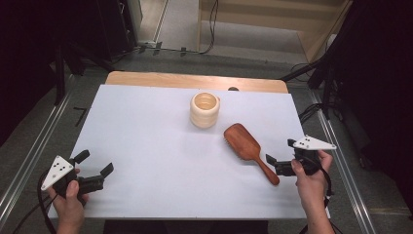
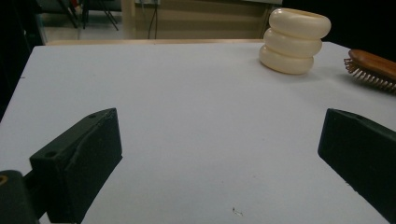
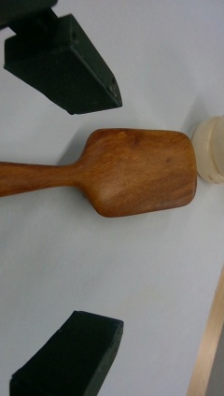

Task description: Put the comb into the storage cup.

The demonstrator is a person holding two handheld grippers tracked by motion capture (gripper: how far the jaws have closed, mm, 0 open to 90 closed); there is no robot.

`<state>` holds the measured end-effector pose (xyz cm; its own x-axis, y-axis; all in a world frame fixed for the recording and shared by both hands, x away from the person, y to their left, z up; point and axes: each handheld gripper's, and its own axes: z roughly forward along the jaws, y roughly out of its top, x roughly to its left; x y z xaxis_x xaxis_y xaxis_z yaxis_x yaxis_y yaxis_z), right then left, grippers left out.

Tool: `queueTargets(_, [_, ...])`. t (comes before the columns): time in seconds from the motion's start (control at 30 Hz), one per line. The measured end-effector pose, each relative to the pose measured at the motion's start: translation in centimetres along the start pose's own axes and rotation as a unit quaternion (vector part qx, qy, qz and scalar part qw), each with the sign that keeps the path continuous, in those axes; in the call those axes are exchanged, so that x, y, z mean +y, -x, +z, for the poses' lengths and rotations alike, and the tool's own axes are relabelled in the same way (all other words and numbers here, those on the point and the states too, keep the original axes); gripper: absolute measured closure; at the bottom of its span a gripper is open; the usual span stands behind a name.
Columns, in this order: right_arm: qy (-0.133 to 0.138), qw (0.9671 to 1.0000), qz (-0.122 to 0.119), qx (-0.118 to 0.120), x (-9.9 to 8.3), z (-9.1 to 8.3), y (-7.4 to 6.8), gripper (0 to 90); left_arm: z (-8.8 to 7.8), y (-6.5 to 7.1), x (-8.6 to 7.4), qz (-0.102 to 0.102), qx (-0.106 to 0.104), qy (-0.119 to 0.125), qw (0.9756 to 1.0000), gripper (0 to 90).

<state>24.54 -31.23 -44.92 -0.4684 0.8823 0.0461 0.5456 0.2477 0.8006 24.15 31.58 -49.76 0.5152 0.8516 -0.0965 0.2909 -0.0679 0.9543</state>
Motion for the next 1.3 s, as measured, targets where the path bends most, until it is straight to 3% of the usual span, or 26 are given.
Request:
queueTargets(0.1, [-0.02, 0.9998, -0.005, 0.004, 0.4, 0.6, -0.1, 0.0, 0.0, 0.0, 0.0, 0.001, -0.002, -0.001, 1.0, 0.0])
queueTargets(0.13, [-0.038, 0.9992, -0.006, 0.006, 0.7, 0.9, -0.2, 0.0, 0.0, 0.0, 0.0, 0.001, -0.003, -0.001, 1.0, 0.0])
queueTargets(0.3, [-0.067, 0.9975, -0.016, 0.01, 1.3, 1.7, -0.3, 0.0, 0.0, 0.0, 0.0, 0.002, -0.005, -0.001, 1.0, 0.0])
queueTargets(0.47, [-0.076, 0.9964, -0.035, 0.015, 1.7, 2.1, -0.5, 0.0, 0.0, 0.1, 0.0, 0.004, -0.005, -0.001, 1.0, 0.0])
queueTargets(0.63, [-0.104, 0.9937, -0.041, 0.011, 2.0, 2.8, -0.6, 0.0, 0.1, 0.1, 0.0, 0.005, -0.006, -0.002, 1.0, 0.0])
queueTargets(0.67, [-0.12, 0.9917, -0.046, 0.009, 2.1, 3.2, -0.7, 0.0, 0.1, 0.1, 0.0, 0.005, -0.006, -0.002, 1.0, 0.0])
queueTargets(0.93, [-0.167, 0.9842, -0.057, 0.009, 2.3, 4.2, -0.7, 0.0, 0.1, 0.2, 0.0, 0.006, -0.007, -0.003, 1.0, 0.0])
queueTargets(1.0, [-0.171, 0.9837, -0.056, 0.009, 2.3, 4.3, -0.8, 0.0, 0.1, 0.2, 0.0, 0.006, -0.007, -0.002, 1.0, 0.0])
queueTargets(1.1, [-0.196, 0.9788, -0.054, 0.019, 2.3, 5.0, -0.9, 0.0, 0.1, 0.2, 0.0, 0.005, -0.007, -0.002, 1.0, 0.0])
queueTargets(1.2, [-0.208, 0.9763, -0.054, 0.019, 2.3, 5.3, -1.1, 0.0, 0.1, 0.2, 0.0, 0.006, -0.007, -0.003, 1.0, 0.0])
queueTargets(1.23, [-0.219, 0.9738, -0.056, 0.023, 2.2, 5.7, -1.3, 0.0, 0.1, 0.2, 0.0, 0.005, -0.007, -0.002, 1.0, 0.0])
queueTargets(1.3, [-0.225, 0.9724, -0.054, 0.027, 2.1, 5.9, -1.3, 0.0, 0.1, 0.2, 0.0, 0.005, -0.008, -0.002, 1.0, 0.0])
